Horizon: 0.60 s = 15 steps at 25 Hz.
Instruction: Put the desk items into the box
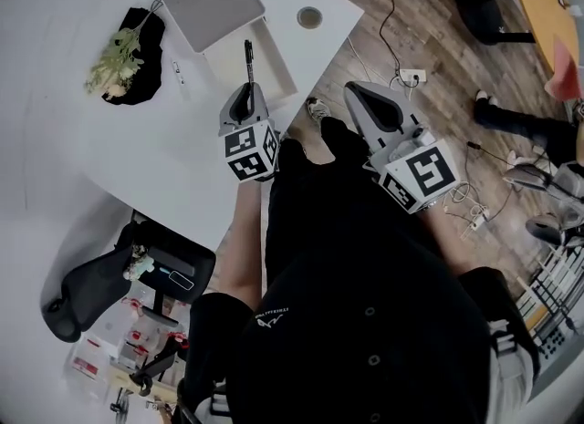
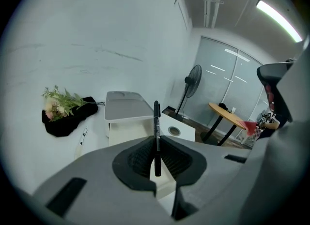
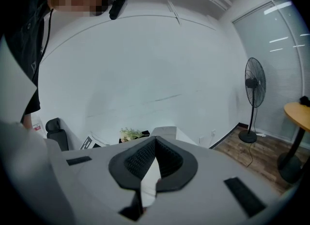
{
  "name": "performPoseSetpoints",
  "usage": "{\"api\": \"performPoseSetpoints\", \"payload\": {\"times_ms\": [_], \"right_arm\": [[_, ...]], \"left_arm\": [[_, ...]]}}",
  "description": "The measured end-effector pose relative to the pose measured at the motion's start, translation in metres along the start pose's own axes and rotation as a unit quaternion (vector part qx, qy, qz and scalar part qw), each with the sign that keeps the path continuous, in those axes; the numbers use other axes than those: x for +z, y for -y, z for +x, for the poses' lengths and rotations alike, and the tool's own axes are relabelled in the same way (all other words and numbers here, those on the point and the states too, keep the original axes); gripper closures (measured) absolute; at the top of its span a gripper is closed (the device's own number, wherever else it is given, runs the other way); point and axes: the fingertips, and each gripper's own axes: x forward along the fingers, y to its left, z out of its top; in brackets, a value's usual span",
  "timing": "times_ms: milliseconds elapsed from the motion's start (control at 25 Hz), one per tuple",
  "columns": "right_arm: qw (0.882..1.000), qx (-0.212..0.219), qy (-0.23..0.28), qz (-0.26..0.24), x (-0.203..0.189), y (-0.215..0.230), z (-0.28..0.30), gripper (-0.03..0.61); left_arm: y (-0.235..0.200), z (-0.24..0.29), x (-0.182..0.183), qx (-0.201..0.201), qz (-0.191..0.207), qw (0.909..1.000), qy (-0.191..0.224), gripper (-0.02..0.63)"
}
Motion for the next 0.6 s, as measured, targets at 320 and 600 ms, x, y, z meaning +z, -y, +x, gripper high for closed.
{"api": "performPoseSetpoints", "payload": {"times_ms": [320,600], "right_arm": [[0.999,-0.02,-0.022,0.016,-0.01,0.017,0.014,0.58],[0.999,-0.022,-0.035,0.026,-0.014,0.021,0.034,0.58]], "left_arm": [[-0.009,0.041,-0.026,0.001,0.003,0.9977,-0.067,0.569],[-0.021,0.071,-0.045,0.012,0.001,0.9925,-0.122,0.569]]}}
